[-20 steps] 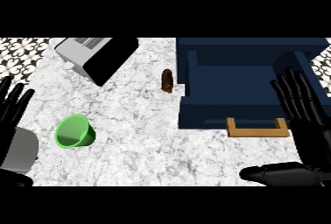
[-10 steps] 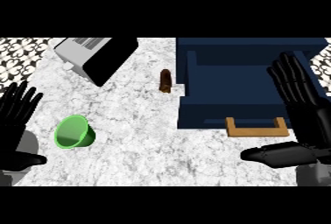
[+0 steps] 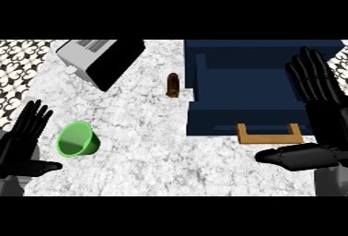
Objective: Pick up the cup, place it into the drawer and close the drawer
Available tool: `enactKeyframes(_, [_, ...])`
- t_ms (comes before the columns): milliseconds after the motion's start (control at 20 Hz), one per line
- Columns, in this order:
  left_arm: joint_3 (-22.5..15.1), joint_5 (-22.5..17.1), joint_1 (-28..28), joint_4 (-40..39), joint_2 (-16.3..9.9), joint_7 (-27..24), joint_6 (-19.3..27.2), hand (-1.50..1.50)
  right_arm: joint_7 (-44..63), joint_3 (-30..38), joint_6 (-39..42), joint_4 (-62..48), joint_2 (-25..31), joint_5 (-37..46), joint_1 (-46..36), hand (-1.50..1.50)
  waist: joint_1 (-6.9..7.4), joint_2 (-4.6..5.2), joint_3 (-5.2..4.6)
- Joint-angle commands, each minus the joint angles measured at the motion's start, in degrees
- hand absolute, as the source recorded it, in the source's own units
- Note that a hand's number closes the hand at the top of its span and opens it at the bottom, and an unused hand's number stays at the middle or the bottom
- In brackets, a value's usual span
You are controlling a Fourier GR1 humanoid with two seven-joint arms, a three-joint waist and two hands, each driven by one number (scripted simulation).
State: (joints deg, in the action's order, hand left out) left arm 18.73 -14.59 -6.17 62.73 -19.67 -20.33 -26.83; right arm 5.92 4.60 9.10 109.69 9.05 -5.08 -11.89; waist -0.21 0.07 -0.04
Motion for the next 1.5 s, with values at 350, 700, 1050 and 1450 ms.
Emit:
enactKeyframes(350, [-0.9, 11.6, -7.3, -30.0, -2.7, -22.3, 0.1, -1.50, -1.4, 1.4, 0.0, -5.4, 0.3, 0.3, -4.7, -1.50, -0.12, 0.15, -0.04])
enactKeyframes(700, [-1.8, 15.9, -13.2, -46.3, -1.5, -34.4, 2.9, -1.50, -1.8, 1.5, 0.6, -3.9, 0.2, -0.3, -3.2, -1.50, -0.92, 0.43, -0.17])
enactKeyframes(1050, [-1.2, 15.8, -15.5, -49.3, -1.0, -37.9, 4.4, -1.50, 2.2, 2.1, 1.6, -0.5, 1.6, -2.4, -3.0, -1.50, -1.52, 0.48, -0.27])
enactKeyframes(1450, [-1.5, 16.6, -17.2, -51.6, -1.1, -39.3, 3.5, -1.50, 0.9, 2.8, 3.5, -3.0, 2.3, -3.8, -3.3, -1.50, -1.85, 0.79, -0.34])
